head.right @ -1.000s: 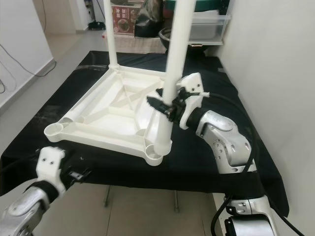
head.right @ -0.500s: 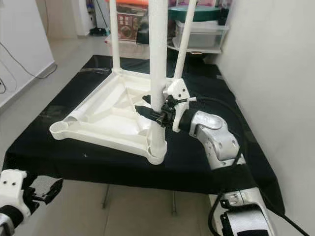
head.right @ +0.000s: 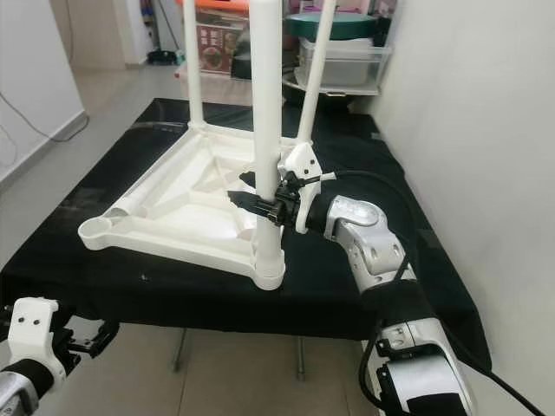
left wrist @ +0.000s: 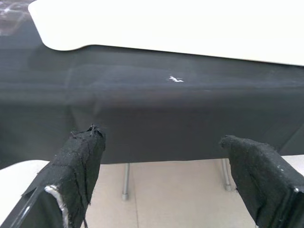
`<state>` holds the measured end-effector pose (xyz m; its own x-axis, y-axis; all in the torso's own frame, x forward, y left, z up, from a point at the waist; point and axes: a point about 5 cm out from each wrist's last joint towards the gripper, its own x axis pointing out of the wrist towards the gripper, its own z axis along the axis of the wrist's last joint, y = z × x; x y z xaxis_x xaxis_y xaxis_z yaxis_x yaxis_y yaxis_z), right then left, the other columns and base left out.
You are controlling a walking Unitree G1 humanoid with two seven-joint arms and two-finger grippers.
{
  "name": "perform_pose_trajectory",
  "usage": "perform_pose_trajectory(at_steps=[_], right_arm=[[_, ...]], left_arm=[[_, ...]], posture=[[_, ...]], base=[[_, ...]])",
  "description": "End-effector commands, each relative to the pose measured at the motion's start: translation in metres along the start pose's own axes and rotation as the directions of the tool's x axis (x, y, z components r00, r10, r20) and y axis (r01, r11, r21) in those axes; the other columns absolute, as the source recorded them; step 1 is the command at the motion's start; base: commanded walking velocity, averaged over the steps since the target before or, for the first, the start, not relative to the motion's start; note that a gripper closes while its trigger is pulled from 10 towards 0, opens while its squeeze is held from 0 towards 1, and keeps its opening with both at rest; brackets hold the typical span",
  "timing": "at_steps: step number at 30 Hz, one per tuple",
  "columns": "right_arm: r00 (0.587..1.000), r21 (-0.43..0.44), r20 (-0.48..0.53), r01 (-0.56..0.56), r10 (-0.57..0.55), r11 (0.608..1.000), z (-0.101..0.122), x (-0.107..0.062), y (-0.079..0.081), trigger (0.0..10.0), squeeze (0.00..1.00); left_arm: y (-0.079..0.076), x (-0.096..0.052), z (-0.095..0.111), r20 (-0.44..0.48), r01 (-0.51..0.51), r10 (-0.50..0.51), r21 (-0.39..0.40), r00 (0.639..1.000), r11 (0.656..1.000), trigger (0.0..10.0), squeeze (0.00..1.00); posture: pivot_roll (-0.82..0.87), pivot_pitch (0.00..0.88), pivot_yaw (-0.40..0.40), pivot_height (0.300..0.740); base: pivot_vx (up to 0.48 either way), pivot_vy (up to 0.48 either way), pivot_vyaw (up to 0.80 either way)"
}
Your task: Building children table
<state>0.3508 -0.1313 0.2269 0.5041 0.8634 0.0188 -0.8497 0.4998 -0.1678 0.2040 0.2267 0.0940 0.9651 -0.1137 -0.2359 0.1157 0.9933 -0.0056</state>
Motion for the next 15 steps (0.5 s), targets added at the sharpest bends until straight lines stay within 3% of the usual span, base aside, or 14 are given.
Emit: perform_pose_trajectory(at_steps=[1, 9, 13, 15], right_arm=[[0.999, 0.022, -0.048, -0.003, 0.004, 1.000, -0.014, 0.001, 0.000, 0.0, 0.00], [0.998, 0.050, -0.049, -0.031, 0.033, 0.998, -0.017, 0.002, -0.001, 0.0, 0.00], [0.998, 0.141, -0.041, -0.044, 0.051, 0.989, -0.030, 0.001, -0.002, 0.0, 0.00], [0.998, 0.141, -0.041, -0.044, 0.051, 0.989, -0.030, 0.001, -0.002, 0.0, 0.00]], left_arm=[[-0.003, 0.001, -0.005, -0.020, 0.003, -0.003, -0.004, 1.000, 1.000, 10.0, 0.00], [-0.005, 0.002, -0.006, -0.020, 0.006, -0.006, -0.005, 1.000, 1.000, 10.0, 0.00], [-0.009, 0.004, -0.006, -0.019, 0.016, -0.016, -0.011, 1.000, 1.000, 10.0, 0.00], [-0.009, 0.004, -0.006, -0.019, 0.016, -0.016, -0.011, 1.000, 1.000, 10.0, 0.00]], posture=[[0.11, 0.000, -0.086, 0.740], [0.11, 0.000, -0.089, 0.740], [0.10, 0.000, -0.082, 0.740], [0.10, 0.000, -0.082, 0.740]], base=[[0.000, 0.000, 0.00], [0.000, 0.000, 0.00], [0.000, 0.000, 0.00], [0.000, 0.000, 0.00]])
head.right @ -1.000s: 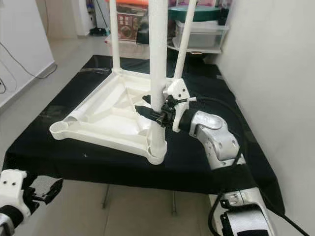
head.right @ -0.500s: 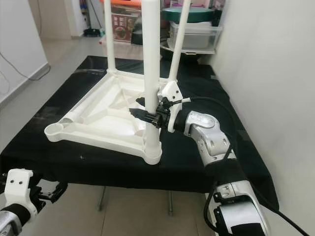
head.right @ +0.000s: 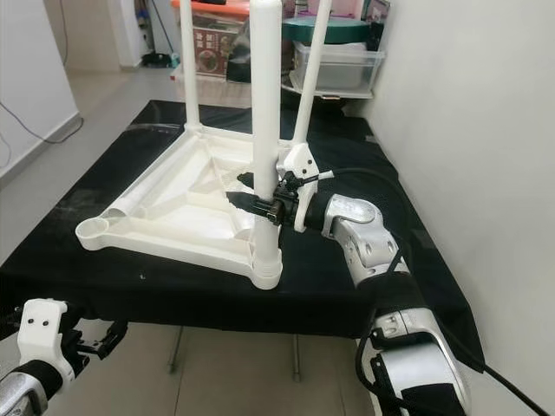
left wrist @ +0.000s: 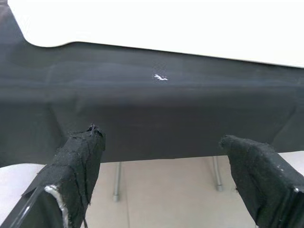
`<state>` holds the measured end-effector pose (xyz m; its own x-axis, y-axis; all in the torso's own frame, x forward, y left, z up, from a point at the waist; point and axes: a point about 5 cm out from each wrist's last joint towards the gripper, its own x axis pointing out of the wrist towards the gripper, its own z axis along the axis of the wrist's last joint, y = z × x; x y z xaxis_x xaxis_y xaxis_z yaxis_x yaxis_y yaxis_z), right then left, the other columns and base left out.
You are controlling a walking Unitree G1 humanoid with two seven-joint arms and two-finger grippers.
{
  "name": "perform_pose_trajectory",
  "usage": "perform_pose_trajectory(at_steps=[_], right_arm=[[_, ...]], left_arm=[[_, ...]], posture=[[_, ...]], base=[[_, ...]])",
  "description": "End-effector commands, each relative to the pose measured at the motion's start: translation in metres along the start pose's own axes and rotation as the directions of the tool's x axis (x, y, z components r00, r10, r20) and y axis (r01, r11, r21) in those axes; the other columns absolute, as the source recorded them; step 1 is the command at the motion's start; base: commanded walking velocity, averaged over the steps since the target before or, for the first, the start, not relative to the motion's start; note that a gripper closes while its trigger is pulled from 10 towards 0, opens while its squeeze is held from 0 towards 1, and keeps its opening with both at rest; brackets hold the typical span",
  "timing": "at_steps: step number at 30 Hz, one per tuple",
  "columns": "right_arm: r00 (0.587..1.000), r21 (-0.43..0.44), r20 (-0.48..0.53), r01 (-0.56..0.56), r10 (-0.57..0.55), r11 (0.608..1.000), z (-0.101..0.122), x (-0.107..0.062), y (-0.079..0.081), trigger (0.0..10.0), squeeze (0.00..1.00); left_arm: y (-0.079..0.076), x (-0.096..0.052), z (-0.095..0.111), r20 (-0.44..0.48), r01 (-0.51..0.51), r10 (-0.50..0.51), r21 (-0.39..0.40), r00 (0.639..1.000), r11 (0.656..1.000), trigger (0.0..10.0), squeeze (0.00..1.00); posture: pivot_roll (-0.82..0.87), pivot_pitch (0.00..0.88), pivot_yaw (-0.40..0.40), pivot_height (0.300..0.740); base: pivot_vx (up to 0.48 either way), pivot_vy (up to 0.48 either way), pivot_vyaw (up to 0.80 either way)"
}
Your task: Building children table
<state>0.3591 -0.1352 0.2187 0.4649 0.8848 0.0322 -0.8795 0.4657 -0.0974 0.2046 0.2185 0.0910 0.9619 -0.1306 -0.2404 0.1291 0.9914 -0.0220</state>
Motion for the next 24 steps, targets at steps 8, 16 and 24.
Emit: perform_pose_trajectory(at_steps=[8, 16, 24], right_arm=[[0.998, 0.225, -0.051, -0.013, 0.025, 0.974, -0.051, -0.004, 0.001, 0.0, 0.00], [0.993, 0.140, -0.079, -0.079, 0.091, 0.987, -0.056, -0.001, 0.011, 0.0, 0.00], [0.986, 0.051, -0.117, -0.115, 0.120, 0.992, -0.059, 0.004, 0.015, 0.0, 0.00]], left_arm=[[-0.009, 0.008, -0.002, -0.009, 0.022, -0.022, 0.001, 1.000, 1.000, 10.0, 0.00], [-0.009, 0.005, -0.004, -0.012, 0.015, -0.015, 0.000, 1.000, 1.000, 10.0, 0.00], [-0.010, 0.005, -0.005, -0.014, 0.013, -0.013, 0.005, 1.000, 1.000, 10.0, 0.00]], posture=[[0.10, 0.000, -0.079, 0.740], [0.11, 0.000, -0.086, 0.740], [0.10, 0.000, -0.086, 0.740]], base=[[0.000, 0.000, 0.00], [0.000, 0.000, 0.00], [0.000, 0.000, 0.00]])
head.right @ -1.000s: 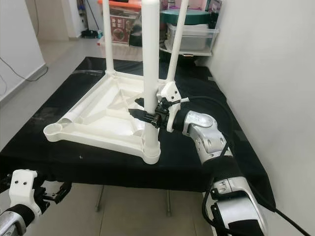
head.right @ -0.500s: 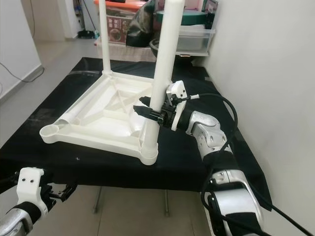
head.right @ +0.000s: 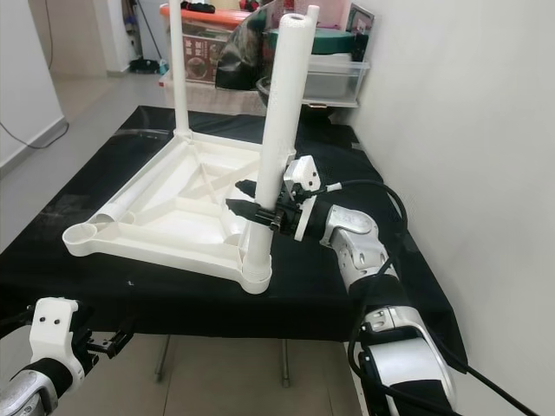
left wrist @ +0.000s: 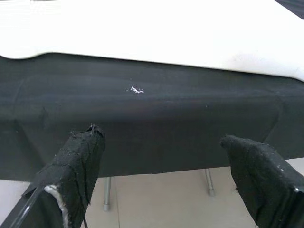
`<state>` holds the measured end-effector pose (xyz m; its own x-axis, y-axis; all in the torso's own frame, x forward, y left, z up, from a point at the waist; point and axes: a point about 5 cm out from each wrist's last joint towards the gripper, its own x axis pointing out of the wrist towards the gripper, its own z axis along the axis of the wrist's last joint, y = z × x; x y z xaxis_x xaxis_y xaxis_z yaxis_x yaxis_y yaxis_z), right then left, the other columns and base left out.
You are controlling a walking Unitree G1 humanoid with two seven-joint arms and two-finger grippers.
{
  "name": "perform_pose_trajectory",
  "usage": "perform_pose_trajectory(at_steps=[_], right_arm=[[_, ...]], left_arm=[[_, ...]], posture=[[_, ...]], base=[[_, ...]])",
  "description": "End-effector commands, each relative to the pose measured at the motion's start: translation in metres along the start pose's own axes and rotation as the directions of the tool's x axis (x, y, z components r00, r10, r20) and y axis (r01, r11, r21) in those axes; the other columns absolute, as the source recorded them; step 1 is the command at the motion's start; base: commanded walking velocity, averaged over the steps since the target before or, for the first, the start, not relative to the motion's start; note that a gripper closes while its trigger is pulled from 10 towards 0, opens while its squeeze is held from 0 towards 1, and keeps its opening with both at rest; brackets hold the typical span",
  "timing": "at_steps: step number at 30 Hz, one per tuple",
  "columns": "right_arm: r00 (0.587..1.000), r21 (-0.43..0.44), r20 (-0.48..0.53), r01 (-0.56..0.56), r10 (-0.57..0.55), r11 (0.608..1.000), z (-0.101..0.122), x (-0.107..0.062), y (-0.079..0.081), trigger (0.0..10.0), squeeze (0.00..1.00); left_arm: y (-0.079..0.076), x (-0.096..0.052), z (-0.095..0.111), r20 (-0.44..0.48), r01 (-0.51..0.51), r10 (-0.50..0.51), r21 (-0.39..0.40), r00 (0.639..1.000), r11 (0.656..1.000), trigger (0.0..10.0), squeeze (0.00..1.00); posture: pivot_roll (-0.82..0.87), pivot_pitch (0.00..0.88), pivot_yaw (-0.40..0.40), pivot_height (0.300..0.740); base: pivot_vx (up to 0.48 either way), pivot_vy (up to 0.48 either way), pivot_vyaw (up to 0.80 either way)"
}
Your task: Building children table
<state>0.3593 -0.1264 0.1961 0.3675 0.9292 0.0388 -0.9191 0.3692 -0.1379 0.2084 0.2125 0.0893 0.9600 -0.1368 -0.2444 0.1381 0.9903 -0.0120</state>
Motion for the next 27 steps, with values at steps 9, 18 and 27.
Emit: perform_pose_trajectory(at_steps=[9, 18, 27], right_arm=[[0.977, -0.003, -0.197, -0.079, 0.076, 0.997, -0.036, 0.005, 0.019, 0.0, 0.00], [0.977, 0.070, -0.198, -0.063, 0.076, 0.996, -0.039, 0.008, 0.020, 0.0, 0.00], [0.611, 0.097, -0.463, 0.755, -0.642, 0.649, -0.084, -0.008, -0.007, 0.0, 0.00]], left_arm=[[-0.005, 0.002, -0.006, -0.013, 0.005, -0.005, -0.012, 1.000, 1.000, 10.0, 0.00], [-0.007, 0.004, -0.007, -0.015, 0.005, -0.005, -0.018, 1.000, 1.000, 10.0, 0.00], [-0.008, 0.003, -0.011, -0.020, -0.013, 0.012, -0.028, 1.000, 1.000, 10.0, 0.00]], posture=[[0.10, 0.000, -0.089, 0.740], [0.09, 0.000, -0.096, 0.740], [0.08, 0.000, -0.104, 0.740]], base=[[0.000, 0.000, 0.00], [0.000, 0.000, 0.00], [0.000, 0.000, 0.00]])
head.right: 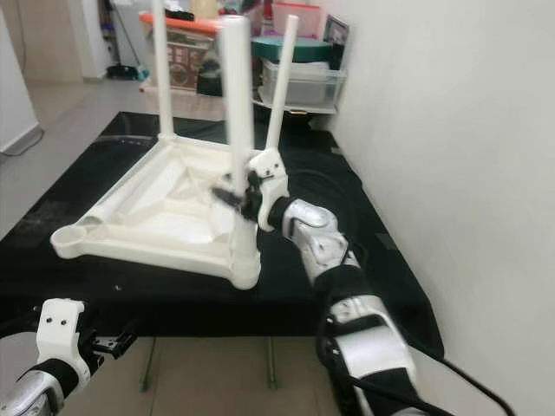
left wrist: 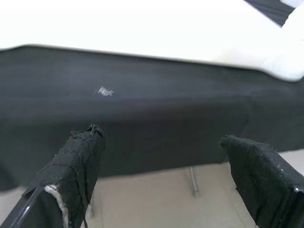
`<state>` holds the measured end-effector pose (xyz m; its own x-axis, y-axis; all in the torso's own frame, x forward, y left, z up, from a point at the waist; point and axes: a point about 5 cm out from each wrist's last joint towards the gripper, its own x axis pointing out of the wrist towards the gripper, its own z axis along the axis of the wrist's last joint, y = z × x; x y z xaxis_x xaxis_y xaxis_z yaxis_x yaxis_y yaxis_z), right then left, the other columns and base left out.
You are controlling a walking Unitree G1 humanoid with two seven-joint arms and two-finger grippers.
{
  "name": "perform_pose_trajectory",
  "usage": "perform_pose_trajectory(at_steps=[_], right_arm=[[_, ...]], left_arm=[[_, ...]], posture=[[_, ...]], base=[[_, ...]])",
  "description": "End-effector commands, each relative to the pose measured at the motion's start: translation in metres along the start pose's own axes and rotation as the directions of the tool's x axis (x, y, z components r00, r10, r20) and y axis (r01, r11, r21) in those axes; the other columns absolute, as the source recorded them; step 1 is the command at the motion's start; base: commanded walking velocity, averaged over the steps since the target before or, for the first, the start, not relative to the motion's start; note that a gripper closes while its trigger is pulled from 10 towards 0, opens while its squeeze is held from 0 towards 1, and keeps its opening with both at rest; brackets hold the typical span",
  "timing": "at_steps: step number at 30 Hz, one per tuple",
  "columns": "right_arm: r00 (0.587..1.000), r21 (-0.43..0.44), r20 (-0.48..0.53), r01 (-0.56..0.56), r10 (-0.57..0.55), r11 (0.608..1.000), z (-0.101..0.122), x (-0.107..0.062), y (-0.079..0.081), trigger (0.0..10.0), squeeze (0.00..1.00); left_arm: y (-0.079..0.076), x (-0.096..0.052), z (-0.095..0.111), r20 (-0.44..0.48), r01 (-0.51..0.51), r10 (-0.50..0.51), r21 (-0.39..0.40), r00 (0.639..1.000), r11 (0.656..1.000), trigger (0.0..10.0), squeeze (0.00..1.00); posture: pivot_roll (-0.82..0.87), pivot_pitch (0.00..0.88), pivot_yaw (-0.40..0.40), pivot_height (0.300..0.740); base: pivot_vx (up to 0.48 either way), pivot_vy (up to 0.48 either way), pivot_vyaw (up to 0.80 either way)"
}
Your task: Building children table
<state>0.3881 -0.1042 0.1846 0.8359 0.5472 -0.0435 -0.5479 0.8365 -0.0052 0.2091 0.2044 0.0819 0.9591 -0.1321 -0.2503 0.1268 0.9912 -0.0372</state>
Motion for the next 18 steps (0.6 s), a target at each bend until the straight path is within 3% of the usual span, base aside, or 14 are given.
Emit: perform_pose_trajectory(at_steps=[1, 2, 3, 5, 6, 8, 9, 11, 14, 15, 17, 18], right_arm=[[0.928, 0.051, -0.307, 0.236, -0.209, 0.970, -0.072, -0.027, -0.020, 0.0, 0.00], [0.886, 0.073, -0.319, 0.377, -0.336, 0.923, -0.078, -0.032, -0.026, 0.0, 0.00], [0.886, 0.073, -0.319, 0.377, -0.336, 0.923, -0.078, -0.032, -0.026, 0.0, 0.00], [0.812, 0.097, -0.323, 0.539, -0.486, 0.836, -0.083, -0.041, -0.027, 0.0, 0.00], [0.812, 0.097, -0.323, 0.539, -0.486, 0.836, -0.083, -0.041, -0.027, 0.0, 0.00], [0.739, 0.109, -0.335, 0.646, -0.584, 0.756, -0.085, -0.047, -0.027, 0.0, 0.00], [0.739, 0.109, -0.335, 0.646, -0.584, 0.756, -0.085, -0.047, -0.027, 0.0, 0.00], [0.655, 0.120, -0.356, 0.740, -0.667, 0.662, -0.085, -0.052, -0.030, 0.0, 0.00], [0.631, 0.115, -0.360, 0.761, -0.687, 0.639, -0.084, -0.052, -0.031, 0.0, 0.00], [0.606, 0.107, -0.373, 0.780, -0.702, 0.616, -0.082, -0.050, -0.028, 0.0, 0.00], [0.605, 0.101, -0.382, 0.778, -0.698, 0.619, -0.080, -0.045, -0.022, 0.0, 0.00], [0.601, 0.096, -0.389, 0.780, -0.698, 0.619, -0.078, -0.042, -0.018, 3.5, 0.00]], left_arm=[[0.000, -0.001, -0.004, -0.013, -0.008, 0.008, -0.001, 1.000, 1.000, 10.0, 0.00], [0.001, -0.001, -0.005, -0.015, -0.013, 0.013, -0.001, 1.000, 1.000, 10.0, 0.00], [0.001, -0.001, -0.005, -0.015, -0.013, 0.013, -0.001, 1.000, 1.000, 10.0, 0.00], [0.002, 0.000, -0.005, -0.019, -0.023, 0.023, 0.000, 1.000, 1.000, 10.0, 0.00], [0.002, 0.000, -0.005, -0.019, -0.023, 0.023, 0.000, 1.000, 1.000, 10.0, 0.00], [0.003, 0.002, -0.005, -0.020, -0.028, 0.028, 0.000, 0.999, 1.000, 10.0, 0.00], [0.003, 0.002, -0.005, -0.020, -0.028, 0.028, 0.000, 0.999, 1.000, 10.0, 0.00], [0.004, 0.005, -0.005, -0.022, -0.035, 0.035, 0.005, 0.999, 0.999, 10.0, 0.00], [0.005, 0.006, -0.005, -0.023, -0.043, 0.043, 0.007, 0.999, 0.999, 10.0, 0.00], [0.005, 0.007, -0.005, -0.023, -0.050, 0.050, 0.007, 0.998, 0.999, 10.0, 0.00], [0.006, 0.008, -0.005, -0.023, -0.060, 0.060, 0.006, 0.998, 0.998, 10.0, 0.00], [0.006, 0.008, -0.005, -0.024, -0.065, 0.065, 0.005, 0.998, 0.998, 10.0, 0.00]], posture=[[0.08, 0.000, -0.104, 0.740], [0.08, 0.000, -0.103, 0.740], [0.08, 0.000, -0.103, 0.740], [0.07, 0.000, -0.094, 0.740], [0.07, 0.000, -0.094, 0.740], [0.07, 0.000, -0.095, 0.740], [0.07, 0.000, -0.095, 0.740], [0.06, 0.000, -0.094, 0.740], [0.06, 0.000, -0.096, 0.740], [0.06, 0.000, -0.099, 0.740], [0.06, 0.000, -0.103, 0.740], [0.06, 0.000, -0.103, 0.740]], base=[[0.000, 0.000, 0.00], [0.000, 0.000, 0.00], [0.000, 0.000, 0.00], [0.000, 0.000, 0.00], [0.000, 0.000, 0.00], [0.000, 0.000, 0.00], [0.000, 0.000, 0.00], [0.000, 0.000, 0.00], [0.000, 0.000, 0.00], [0.000, 0.000, 0.00], [0.000, 0.000, 0.00], [0.000, 0.000, 0.00]])
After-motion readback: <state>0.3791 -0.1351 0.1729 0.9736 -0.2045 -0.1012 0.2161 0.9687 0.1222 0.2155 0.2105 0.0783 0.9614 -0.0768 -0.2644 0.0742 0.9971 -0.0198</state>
